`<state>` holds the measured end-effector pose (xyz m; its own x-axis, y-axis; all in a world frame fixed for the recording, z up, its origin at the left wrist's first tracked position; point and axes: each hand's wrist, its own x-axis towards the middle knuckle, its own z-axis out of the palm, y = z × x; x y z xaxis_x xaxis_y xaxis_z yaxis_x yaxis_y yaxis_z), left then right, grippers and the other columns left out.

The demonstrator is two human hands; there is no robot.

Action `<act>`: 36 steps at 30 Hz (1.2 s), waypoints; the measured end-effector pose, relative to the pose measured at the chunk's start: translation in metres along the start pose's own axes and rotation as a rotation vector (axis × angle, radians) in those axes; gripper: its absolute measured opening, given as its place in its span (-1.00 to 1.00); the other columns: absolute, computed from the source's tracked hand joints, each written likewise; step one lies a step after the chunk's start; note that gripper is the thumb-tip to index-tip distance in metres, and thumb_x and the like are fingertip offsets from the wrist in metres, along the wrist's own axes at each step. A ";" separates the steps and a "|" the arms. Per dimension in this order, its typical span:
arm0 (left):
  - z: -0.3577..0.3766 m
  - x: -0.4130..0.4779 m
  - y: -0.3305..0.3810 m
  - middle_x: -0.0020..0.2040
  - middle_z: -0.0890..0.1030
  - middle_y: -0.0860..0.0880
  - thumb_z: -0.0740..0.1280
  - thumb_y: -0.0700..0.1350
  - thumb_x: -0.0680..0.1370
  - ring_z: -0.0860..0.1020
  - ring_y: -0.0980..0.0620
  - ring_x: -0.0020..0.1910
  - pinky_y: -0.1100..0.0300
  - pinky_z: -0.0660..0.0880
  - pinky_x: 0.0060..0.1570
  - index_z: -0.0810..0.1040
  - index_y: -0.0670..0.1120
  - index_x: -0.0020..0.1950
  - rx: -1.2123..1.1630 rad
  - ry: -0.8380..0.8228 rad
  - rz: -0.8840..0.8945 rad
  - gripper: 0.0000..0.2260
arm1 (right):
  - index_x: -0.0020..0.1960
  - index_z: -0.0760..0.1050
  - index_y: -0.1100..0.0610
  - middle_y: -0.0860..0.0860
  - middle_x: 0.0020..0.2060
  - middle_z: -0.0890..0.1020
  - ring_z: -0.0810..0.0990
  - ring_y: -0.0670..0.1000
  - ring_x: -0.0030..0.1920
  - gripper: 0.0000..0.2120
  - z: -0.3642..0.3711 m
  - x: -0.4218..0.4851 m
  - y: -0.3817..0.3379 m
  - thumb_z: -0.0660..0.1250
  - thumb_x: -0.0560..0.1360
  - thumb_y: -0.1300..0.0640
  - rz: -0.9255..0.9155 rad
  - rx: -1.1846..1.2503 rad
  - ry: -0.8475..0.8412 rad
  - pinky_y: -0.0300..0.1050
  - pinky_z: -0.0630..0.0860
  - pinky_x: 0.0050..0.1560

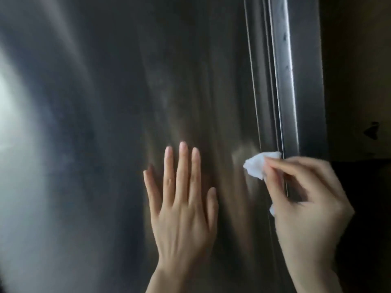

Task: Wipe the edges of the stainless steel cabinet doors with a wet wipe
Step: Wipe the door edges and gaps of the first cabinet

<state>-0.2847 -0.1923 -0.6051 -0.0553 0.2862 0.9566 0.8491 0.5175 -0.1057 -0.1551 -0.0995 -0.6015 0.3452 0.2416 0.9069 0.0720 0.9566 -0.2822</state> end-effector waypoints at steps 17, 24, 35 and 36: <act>0.017 -0.007 -0.043 0.56 0.14 -0.02 0.13 -0.02 0.57 0.11 -0.07 0.56 -0.10 0.01 0.51 0.15 0.01 0.56 0.123 0.085 0.201 -0.47 | 0.00 0.62 0.30 0.16 -0.10 0.63 0.57 0.00 -0.05 -0.89 0.008 0.004 0.009 0.38 0.49 0.33 -0.063 -0.035 -0.046 -0.35 0.44 0.08; 0.016 -0.008 -0.046 0.58 0.14 -0.01 0.09 -0.02 0.61 0.08 -0.04 0.57 -0.09 0.03 0.50 0.15 0.02 0.58 0.100 0.065 0.195 -0.49 | 0.01 0.62 0.29 0.17 -0.10 0.63 0.54 -0.04 -0.06 -0.85 0.005 0.014 0.000 0.36 0.48 0.26 -0.075 -0.069 -0.142 -0.42 0.42 0.09; 0.012 -0.012 -0.070 0.59 0.14 0.01 0.06 -0.02 0.64 0.11 -0.03 0.56 -0.11 0.11 0.47 0.16 0.03 0.58 0.115 0.067 0.258 -0.52 | -0.03 0.62 0.27 0.15 0.08 0.63 0.54 0.09 0.19 -0.82 0.008 -0.006 -0.005 0.46 0.37 0.38 0.077 -0.072 -0.295 -0.12 0.44 0.20; 0.012 -0.012 -0.075 0.59 0.14 0.01 0.05 -0.02 0.64 0.11 -0.03 0.56 -0.11 0.10 0.47 0.15 0.03 0.58 0.118 0.074 0.258 -0.52 | -0.02 0.63 0.25 0.13 0.08 0.63 0.56 0.08 0.18 -0.82 0.008 -0.008 -0.006 0.45 0.38 0.38 0.096 -0.050 -0.320 -0.21 0.43 0.22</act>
<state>-0.3542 -0.2255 -0.6122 0.1965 0.3632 0.9108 0.7629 0.5269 -0.3747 -0.1663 -0.1056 -0.6048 0.0417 0.3764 0.9255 0.1018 0.9199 -0.3787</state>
